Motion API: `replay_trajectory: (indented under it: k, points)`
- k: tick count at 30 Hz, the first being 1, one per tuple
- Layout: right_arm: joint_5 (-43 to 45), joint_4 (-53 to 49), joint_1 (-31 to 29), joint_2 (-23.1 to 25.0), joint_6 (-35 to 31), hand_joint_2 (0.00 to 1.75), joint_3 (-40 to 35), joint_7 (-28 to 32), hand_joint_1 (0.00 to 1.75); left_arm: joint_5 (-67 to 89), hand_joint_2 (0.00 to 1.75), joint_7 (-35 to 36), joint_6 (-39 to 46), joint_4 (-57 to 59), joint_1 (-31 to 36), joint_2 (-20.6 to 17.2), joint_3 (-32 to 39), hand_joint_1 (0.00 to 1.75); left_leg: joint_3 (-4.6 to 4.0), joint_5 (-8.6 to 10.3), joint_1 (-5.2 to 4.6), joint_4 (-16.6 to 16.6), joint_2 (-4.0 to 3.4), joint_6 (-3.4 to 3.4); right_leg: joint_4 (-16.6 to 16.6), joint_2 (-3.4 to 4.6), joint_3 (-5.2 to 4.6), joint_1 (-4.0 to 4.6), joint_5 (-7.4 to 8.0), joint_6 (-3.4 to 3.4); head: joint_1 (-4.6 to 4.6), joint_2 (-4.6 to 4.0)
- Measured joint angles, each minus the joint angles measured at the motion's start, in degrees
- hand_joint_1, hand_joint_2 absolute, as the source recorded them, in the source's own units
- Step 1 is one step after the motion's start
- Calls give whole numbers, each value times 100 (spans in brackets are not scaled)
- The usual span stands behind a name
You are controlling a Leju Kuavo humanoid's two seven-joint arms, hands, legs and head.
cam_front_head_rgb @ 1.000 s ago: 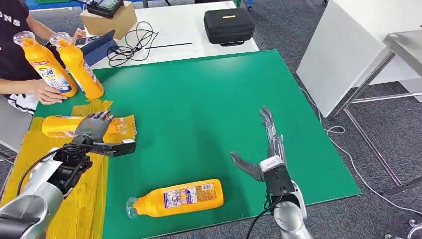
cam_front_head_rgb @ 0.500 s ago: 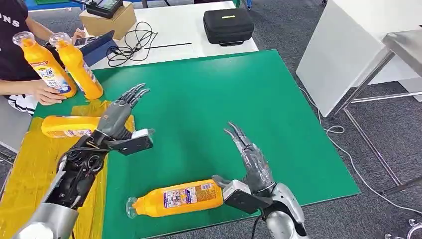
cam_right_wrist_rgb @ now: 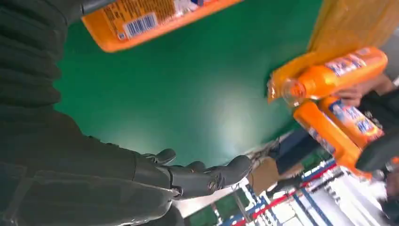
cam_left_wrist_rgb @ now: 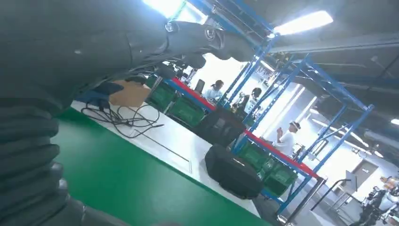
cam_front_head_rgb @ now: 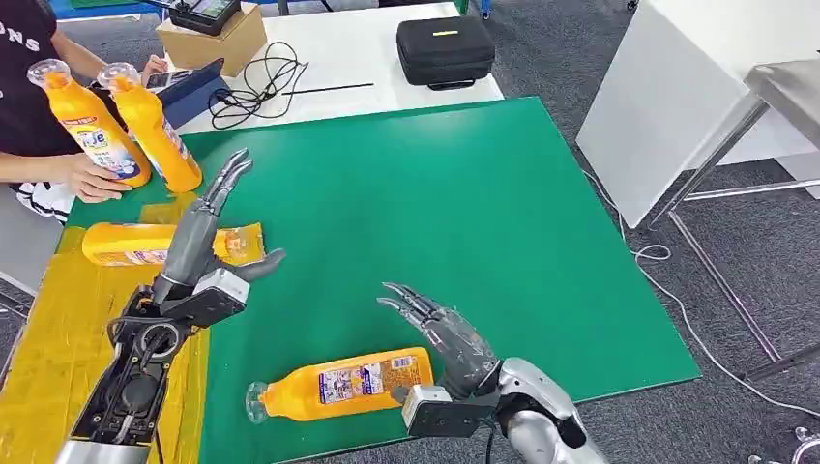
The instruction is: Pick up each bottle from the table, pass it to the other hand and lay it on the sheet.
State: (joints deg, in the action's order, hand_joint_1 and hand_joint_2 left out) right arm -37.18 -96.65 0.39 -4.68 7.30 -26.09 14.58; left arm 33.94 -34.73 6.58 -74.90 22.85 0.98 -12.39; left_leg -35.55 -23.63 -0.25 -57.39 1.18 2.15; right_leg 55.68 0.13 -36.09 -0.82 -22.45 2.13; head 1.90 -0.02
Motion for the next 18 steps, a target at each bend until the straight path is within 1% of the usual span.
replay_trajectory:
  k: [9,14,18]
  points:
    - [17,188,-98,-142,2,175,-158,0,0,-4,175,-2,0,-50,-62,15,48,0,-1,-1,0,0,0,0,0,0,-1,0,-1,0,0,0]
    - [390,306,-221,-304,175,175,-322,-61,0,-151,175,-70,11,-53,-123,70,127,0,0,-1,0,0,-1,0,0,1,0,0,-1,0,0,0]
    - [711,595,-375,-446,310,175,-600,-87,0,-424,175,-247,92,-116,-278,177,225,0,-1,-1,0,0,-1,0,0,1,0,0,0,0,-2,0]
